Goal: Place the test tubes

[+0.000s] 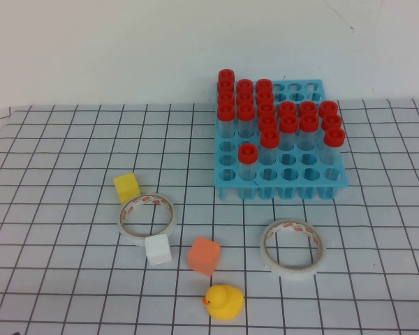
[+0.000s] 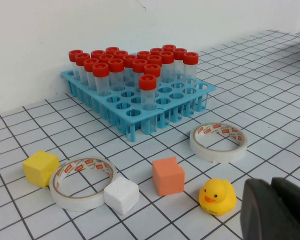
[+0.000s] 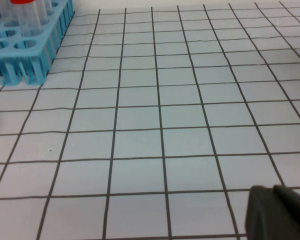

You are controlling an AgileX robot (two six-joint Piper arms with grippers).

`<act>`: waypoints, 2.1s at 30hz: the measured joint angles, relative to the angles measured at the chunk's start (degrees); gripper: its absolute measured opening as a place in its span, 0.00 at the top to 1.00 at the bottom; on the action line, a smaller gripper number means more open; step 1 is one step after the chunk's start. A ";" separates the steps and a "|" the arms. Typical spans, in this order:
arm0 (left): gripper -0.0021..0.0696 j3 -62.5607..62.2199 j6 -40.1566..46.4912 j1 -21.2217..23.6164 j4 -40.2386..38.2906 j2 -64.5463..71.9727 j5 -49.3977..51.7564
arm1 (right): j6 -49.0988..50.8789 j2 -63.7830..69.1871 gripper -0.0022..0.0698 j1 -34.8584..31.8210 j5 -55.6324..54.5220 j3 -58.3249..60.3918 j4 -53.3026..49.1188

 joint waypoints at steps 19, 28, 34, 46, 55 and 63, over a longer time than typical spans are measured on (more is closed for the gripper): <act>0.97 1.89 0.80 1.57 -0.22 -0.74 -0.18 | 0.20 0.00 0.97 0.00 0.00 0.00 0.00; 0.97 11.52 1.18 30.53 -4.82 -2.21 -6.13 | 0.20 0.00 0.97 0.00 0.00 0.00 0.00; 0.97 15.23 5.35 49.75 -9.34 -2.21 -8.88 | 0.20 0.00 0.97 0.00 0.00 0.00 0.00; 0.97 18.43 22.82 51.55 -16.87 -2.21 -14.60 | 0.20 0.00 0.97 0.00 0.10 0.00 0.00; 0.97 18.43 25.28 48.00 -16.27 -2.21 -12.62 | 0.20 0.00 0.97 0.00 0.10 0.00 0.00; 0.97 18.43 25.12 45.76 -16.15 -2.21 -10.23 | 0.20 0.00 0.97 0.00 0.10 0.00 0.00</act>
